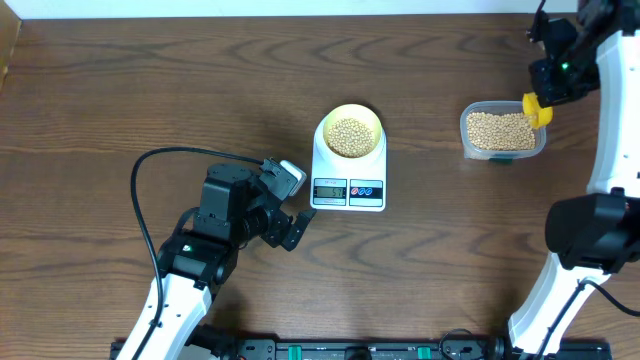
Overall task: Scoop item into bowl and weigh 50g on scale
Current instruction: 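Carry the scoop back over the soybean tub with the right gripper, then carry the scoop back toward the yellow bowl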
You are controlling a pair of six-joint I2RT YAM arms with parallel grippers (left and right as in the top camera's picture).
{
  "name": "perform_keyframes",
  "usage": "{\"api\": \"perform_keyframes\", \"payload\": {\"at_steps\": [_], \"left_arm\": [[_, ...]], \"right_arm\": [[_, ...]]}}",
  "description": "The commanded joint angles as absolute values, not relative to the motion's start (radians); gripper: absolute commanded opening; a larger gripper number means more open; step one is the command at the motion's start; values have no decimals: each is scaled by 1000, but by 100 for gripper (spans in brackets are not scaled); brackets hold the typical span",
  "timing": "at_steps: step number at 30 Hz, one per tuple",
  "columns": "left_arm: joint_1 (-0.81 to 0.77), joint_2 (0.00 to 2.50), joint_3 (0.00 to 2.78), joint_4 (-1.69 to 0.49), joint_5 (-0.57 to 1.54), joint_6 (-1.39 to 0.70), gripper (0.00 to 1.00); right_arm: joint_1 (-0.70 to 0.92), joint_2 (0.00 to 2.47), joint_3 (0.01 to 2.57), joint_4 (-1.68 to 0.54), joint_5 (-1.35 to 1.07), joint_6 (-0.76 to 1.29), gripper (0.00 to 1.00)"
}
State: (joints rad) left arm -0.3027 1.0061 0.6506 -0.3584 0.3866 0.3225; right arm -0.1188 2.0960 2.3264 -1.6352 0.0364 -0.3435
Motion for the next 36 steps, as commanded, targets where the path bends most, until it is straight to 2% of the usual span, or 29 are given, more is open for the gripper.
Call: {"api": "perform_keyframes", "payload": {"at_steps": [1, 7, 14, 21, 28, 36], "left_arm": [[-299, 1007, 654, -358, 381, 336, 98], [-299, 1007, 654, -357, 381, 336, 97], [-299, 1007, 654, -358, 381, 336, 97], [-299, 1007, 654, -358, 381, 336, 98], [-299, 1007, 654, -358, 381, 336, 98], [-299, 1007, 654, -358, 381, 336, 98]], "right_arm": [[-101, 2096, 2315, -1604, 121, -318, 1], [-69, 2096, 2315, -1519, 121, -342, 1], [-84, 2096, 2315, -1530, -51, -356, 1], [-74, 2096, 2315, -1445, -517, -369, 1], [55, 2097, 2317, -1303, -470, -274, 2], [156, 2097, 2317, -1216, -569, -187, 1]]}}
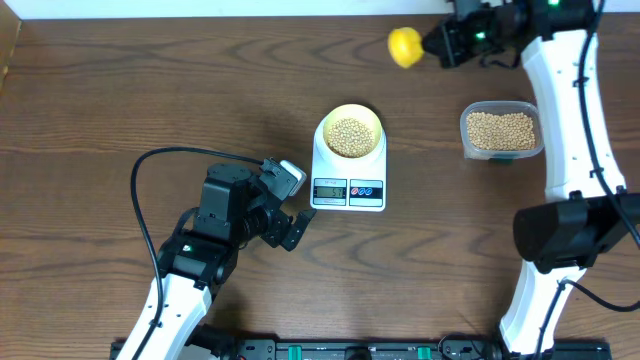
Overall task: Scoop item into bowl and weigh 50g on scale
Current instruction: 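Carry the scoop back toward the yellow bowl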
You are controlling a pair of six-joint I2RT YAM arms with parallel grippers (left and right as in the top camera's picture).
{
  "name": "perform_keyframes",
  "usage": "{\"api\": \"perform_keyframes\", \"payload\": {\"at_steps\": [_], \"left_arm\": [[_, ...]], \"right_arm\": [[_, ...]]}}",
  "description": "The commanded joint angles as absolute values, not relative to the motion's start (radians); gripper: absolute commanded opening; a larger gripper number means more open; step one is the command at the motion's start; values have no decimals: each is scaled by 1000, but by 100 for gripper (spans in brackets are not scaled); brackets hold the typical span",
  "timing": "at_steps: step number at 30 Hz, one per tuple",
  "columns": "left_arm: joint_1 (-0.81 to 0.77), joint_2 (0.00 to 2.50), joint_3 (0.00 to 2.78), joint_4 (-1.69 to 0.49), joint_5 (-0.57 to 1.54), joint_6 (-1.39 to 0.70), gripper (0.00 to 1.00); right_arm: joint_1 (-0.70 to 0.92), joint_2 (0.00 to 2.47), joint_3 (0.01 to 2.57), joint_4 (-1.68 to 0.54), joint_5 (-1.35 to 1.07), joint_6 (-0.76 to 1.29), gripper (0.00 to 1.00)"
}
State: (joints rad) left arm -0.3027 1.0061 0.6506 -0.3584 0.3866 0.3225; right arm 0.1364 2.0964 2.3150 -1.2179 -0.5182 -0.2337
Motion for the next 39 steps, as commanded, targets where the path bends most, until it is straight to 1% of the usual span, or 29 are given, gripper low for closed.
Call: {"api": "perform_keyframes", "payload": {"at_steps": [1, 11, 16, 18, 24, 28, 39], "left_arm": [[-299, 1007, 654, -358, 381, 336, 98], [-299, 1007, 654, -358, 381, 336, 98], [-299, 1007, 654, -358, 381, 336, 98], [-299, 1007, 654, -358, 381, 336, 97], [-299, 1007, 654, -357, 381, 336, 97], [-299, 1007, 654, -358, 381, 336, 97], [-299, 1007, 654, -357, 381, 336, 98]], "right_arm": [[170, 2097, 2317, -1217, -572, -187, 1], [328, 2128, 2313, -1231, -458, -206, 1], [361, 2156, 2312, -1293, -367, -176, 1], [371, 2162, 2312, -1316, -364, -172, 1], [400, 2177, 2305, -1331, -361, -161, 1], [428, 2206, 2305, -1335, -286, -115, 1], [477, 2223, 2305, -1340, -142, -109, 1]]}}
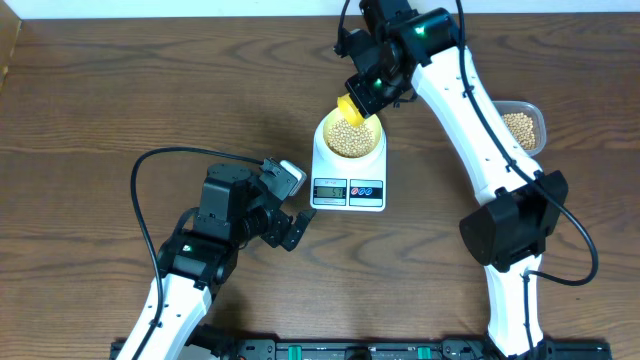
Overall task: Scoop item into bowl and weigh 50g on scale
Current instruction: 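Carry the scoop back toward the yellow bowl, then tip the scoop over the yellow bowl to pour remaining soybeans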
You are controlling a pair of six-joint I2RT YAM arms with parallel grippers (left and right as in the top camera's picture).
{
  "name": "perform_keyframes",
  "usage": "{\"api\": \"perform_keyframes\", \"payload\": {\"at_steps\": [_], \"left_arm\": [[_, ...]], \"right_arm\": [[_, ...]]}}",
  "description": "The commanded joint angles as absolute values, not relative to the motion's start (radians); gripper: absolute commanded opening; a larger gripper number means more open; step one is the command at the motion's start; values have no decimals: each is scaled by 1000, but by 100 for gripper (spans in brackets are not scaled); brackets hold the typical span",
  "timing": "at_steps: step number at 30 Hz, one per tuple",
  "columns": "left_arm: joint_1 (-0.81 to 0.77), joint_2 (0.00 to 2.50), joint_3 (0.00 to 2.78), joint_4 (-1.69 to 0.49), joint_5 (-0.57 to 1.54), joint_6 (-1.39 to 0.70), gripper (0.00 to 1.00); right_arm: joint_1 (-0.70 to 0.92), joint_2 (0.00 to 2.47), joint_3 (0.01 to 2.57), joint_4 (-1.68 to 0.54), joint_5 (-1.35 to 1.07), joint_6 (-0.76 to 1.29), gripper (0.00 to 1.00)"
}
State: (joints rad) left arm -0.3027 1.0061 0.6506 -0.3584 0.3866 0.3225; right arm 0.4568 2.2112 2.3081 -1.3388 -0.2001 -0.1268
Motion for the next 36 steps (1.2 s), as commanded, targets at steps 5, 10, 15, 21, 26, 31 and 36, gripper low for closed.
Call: {"api": "perform_keyframes", "payload": {"at_steps": [5, 10, 15, 21, 26, 31, 36], "left_arm": [[-299, 1007, 654, -358, 381, 336, 98], [-299, 1007, 654, -358, 381, 336, 97], [-299, 1007, 654, -358, 381, 336, 97], [-299, 1007, 654, -358, 381, 336, 98], [-299, 1007, 654, -358, 381, 336, 98], [-299, 1007, 654, -357, 381, 336, 98], [-299, 1007, 654, -358, 381, 336, 98]], "right_arm": [[496, 2237, 2303, -1348, -136, -109, 1], [514, 2266, 2303, -1354, -125, -109, 1], [525, 2271, 2303, -1354, -104, -108, 1], [525, 2270, 2303, -1358, -97, -97, 1], [525, 2270, 2304, -1369, -68, -86, 1], [533, 2268, 2304, -1369, -46, -86, 1], [547, 2268, 2304, -1376, 41, -87, 1]]}}
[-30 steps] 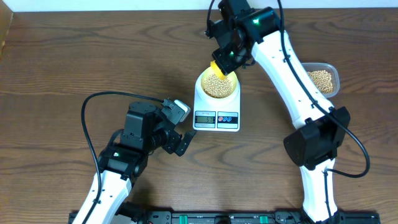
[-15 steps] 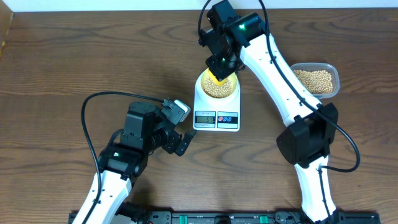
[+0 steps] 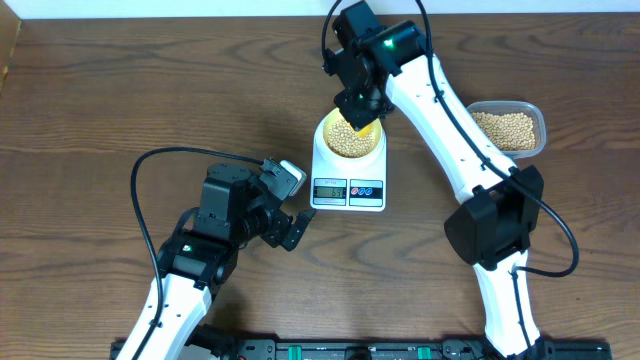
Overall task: Scoop item into bowl and weigh 50g on scale
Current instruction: 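Tip the scoop over the yellow bowl to pour remaining soybeans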
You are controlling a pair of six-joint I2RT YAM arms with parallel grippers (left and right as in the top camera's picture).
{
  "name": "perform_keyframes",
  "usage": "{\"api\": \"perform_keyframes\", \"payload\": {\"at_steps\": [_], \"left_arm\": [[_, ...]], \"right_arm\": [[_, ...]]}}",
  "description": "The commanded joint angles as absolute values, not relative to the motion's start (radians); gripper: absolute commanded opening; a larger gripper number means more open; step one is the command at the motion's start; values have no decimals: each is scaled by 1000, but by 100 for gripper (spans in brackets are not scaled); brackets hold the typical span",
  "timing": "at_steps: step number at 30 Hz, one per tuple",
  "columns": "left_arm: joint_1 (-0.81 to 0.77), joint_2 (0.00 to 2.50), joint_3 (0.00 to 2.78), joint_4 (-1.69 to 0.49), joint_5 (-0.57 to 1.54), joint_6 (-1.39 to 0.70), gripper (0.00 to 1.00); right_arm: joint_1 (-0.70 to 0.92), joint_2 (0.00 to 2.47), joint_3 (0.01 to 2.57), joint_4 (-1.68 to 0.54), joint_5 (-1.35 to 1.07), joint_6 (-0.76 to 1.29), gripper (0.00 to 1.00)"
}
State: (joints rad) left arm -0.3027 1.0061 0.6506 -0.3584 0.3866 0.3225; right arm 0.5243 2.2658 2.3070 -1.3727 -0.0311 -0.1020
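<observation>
A pale yellow bowl [image 3: 347,140] of beans stands on the white scale [image 3: 348,182] at mid-table. My right gripper [image 3: 360,108] hangs over the bowl's far rim, shut on the yellow scoop [image 3: 367,126]. Only a small edge of the scoop shows under the fingers, tipped into the bowl. The clear tub [image 3: 507,128] of beans sits to the right, apart from the arm. My left gripper [image 3: 289,204] rests open on the table left of the scale, holding nothing.
The scale's display [image 3: 329,190] faces the front, its digits too small to read. A black cable [image 3: 150,180] loops beside the left arm. The right arm's white links stretch from the front right across to the bowl.
The right gripper with the scoop has dropped lower over the bowl's far rim, and the scoop is now mostly hidden under it. The tub shows fully again. The left arm is unchanged.
The right gripper held the yellow scoop at the bean tub on the right. Then it held the scoop raised near the table's far edge, left of the tub. Later the scoop was tilted over the bowl's far rim, and now it sits lower into the bowl.
</observation>
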Motion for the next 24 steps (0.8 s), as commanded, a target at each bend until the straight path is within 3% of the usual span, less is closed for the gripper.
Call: {"api": "perform_keyframes", "payload": {"at_steps": [1, 24], "left_arm": [[-299, 1007, 654, -358, 381, 336, 98], [-299, 1007, 654, -358, 381, 336, 98]], "right_arm": [[548, 2268, 2304, -1376, 43, -87, 1], [555, 2277, 2302, -1384, 13, -91, 1]]}}
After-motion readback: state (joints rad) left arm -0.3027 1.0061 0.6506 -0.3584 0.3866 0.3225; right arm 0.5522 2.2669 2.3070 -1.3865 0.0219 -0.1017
